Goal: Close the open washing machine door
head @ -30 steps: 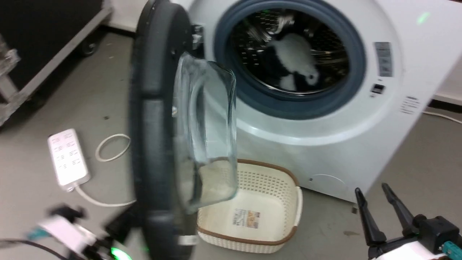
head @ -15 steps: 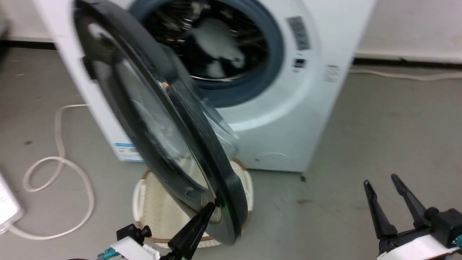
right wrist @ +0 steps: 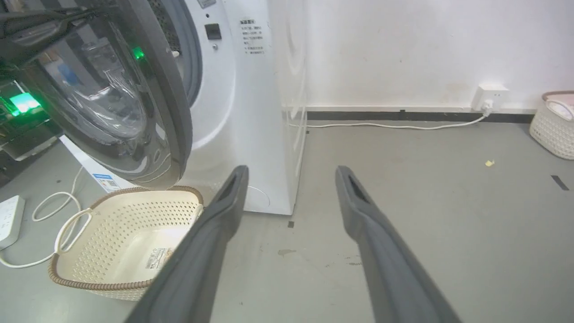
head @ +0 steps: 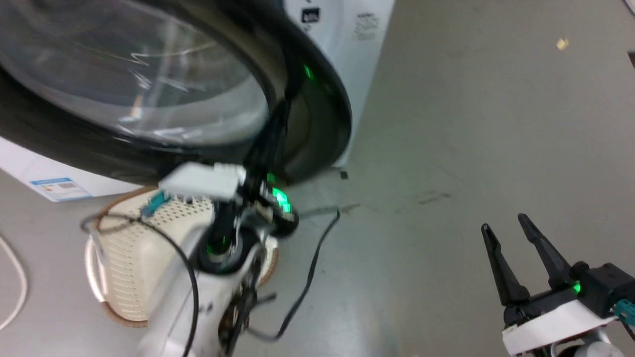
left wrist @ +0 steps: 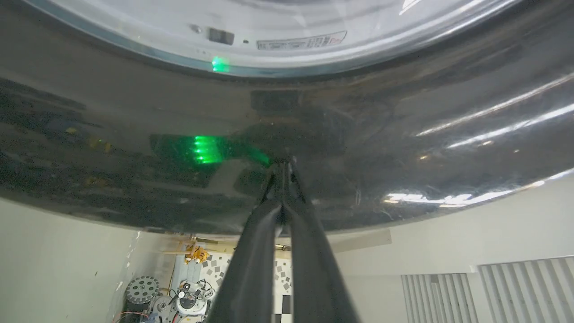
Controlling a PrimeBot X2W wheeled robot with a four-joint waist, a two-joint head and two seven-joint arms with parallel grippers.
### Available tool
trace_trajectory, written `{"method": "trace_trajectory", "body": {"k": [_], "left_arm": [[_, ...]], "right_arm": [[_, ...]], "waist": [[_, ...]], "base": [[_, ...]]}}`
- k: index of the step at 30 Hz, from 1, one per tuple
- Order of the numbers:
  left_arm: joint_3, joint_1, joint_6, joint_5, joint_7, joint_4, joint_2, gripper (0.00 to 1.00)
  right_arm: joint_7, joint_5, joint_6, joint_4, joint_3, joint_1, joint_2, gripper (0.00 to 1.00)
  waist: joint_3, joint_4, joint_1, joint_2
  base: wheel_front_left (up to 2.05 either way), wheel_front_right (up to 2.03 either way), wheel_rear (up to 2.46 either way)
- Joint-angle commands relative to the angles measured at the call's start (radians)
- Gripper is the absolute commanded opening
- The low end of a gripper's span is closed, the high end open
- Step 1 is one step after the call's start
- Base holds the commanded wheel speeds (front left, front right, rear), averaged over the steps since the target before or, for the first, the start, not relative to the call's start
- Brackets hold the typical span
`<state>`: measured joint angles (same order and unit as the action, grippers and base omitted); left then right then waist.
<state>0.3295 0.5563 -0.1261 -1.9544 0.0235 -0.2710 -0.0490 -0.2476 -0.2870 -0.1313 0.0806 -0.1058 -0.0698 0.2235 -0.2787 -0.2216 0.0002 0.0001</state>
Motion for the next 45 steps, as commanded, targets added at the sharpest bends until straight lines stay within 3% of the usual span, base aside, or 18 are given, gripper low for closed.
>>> {"method": "trace_trajectory", "body": {"k": [1, 5, 10, 13, 14, 16, 22, 27, 30, 33, 37, 41, 45], "left_arm": [[0.005, 0.028, -0.004, 0.002, 0.010, -0.011, -0.001, 0.00], [0.007, 0.096, -0.004, -0.001, 0.048, -0.058, -0.001, 0.00], [0.006, 0.019, -0.004, 0.034, 0.037, -0.041, -0.001, 0.00], [0.015, -0.053, -0.004, 0.117, 0.031, -0.017, -0.002, 0.00], [0.023, -0.080, -0.005, 0.154, 0.029, -0.004, -0.006, 0.29], [0.050, -0.134, -0.005, 0.251, 0.045, 0.020, -0.029, 1.00], [0.193, -0.260, -0.005, 0.680, 0.213, 0.025, -0.168, 1.00], [0.132, -0.340, 0.022, 1.024, 0.237, 0.031, -0.223, 1.00], [0.051, -0.413, 0.069, 1.242, 0.238, 0.097, -0.209, 1.00], [-0.056, -0.490, 0.089, 1.364, 0.238, 0.165, -0.160, 1.00], [-0.147, -0.567, 0.119, 1.570, 0.238, 0.236, -0.137, 1.00], [-0.129, -0.606, 0.119, 1.777, 0.238, 0.297, -0.145, 1.00], [-0.088, -0.614, 0.107, 1.887, 0.238, 0.338, -0.149, 1.00]], "right_arm": [[-0.006, -0.007, 0.001, 0.004, -0.004, -0.014, 0.005, 1.00], [-0.012, -0.015, 0.001, 0.028, -0.011, -0.030, 0.009, 1.00], [-0.014, -0.013, 0.001, 0.035, 0.009, -0.018, 0.010, 1.00], [-0.014, -0.004, 0.001, 0.028, 0.011, -0.001, 0.009, 1.00], [-0.014, -0.002, 0.001, 0.024, 0.013, 0.005, 0.008, 1.00], [-0.014, 0.004, 0.001, 0.016, 0.015, 0.017, 0.007, 1.00], [-0.014, 0.014, 0.001, -0.001, 0.009, 0.069, 0.011, 1.00], [-0.014, 0.021, 0.001, -0.010, -0.003, 0.110, 0.012, 1.00], [-0.014, 0.021, 0.001, -0.026, 0.000, 0.121, 0.003, 1.00], [-0.014, -0.002, 0.001, -0.056, 0.018, 0.142, -0.025, 1.00], [-0.014, 0.020, 0.001, -0.050, 0.020, 0.167, -0.036, 1.00], [-0.001, 0.029, 0.001, -0.031, 0.032, 0.173, -0.058, 1.00], [0.019, 0.039, 0.001, -0.029, 0.043, 0.171, -0.075, 1.00]], "waist": [[-0.024, -0.023, -0.0002, -0.0001], [-0.026, -0.030, -0.0002, -0.0001], [0.014, 0.016, -0.0002, -0.0001], [0.054, 0.057, -0.0002, -0.0001], [0.067, 0.074, -0.0002, -0.0001], [0.095, 0.107, -0.0002, -0.0001], [0.175, 0.218, -0.0002, -0.0001], [0.224, 0.297, -0.0002, -0.0001], [0.248, 0.332, -0.0002, -0.0001], [0.276, 0.370, -0.0002, -0.0001], [0.297, 0.403, -0.0002, -0.0001], [0.297, 0.424, -0.0002, -0.0001], [0.277, 0.437, -0.0002, -0.0001]], "base": [[0.00, 0.00, 0.00], [0.00, 0.00, 0.00], [0.00, 0.00, 0.00], [0.00, 0.00, 0.00], [0.00, 0.00, 0.00], [0.00, 0.00, 0.00], [0.00, 0.00, 0.00], [0.00, 0.00, 0.00], [0.00, 0.00, 0.00], [0.00, 0.00, 0.00], [0.00, 0.00, 0.00], [0.00, 0.00, 0.00], [0.00, 0.00, 0.00]]}}
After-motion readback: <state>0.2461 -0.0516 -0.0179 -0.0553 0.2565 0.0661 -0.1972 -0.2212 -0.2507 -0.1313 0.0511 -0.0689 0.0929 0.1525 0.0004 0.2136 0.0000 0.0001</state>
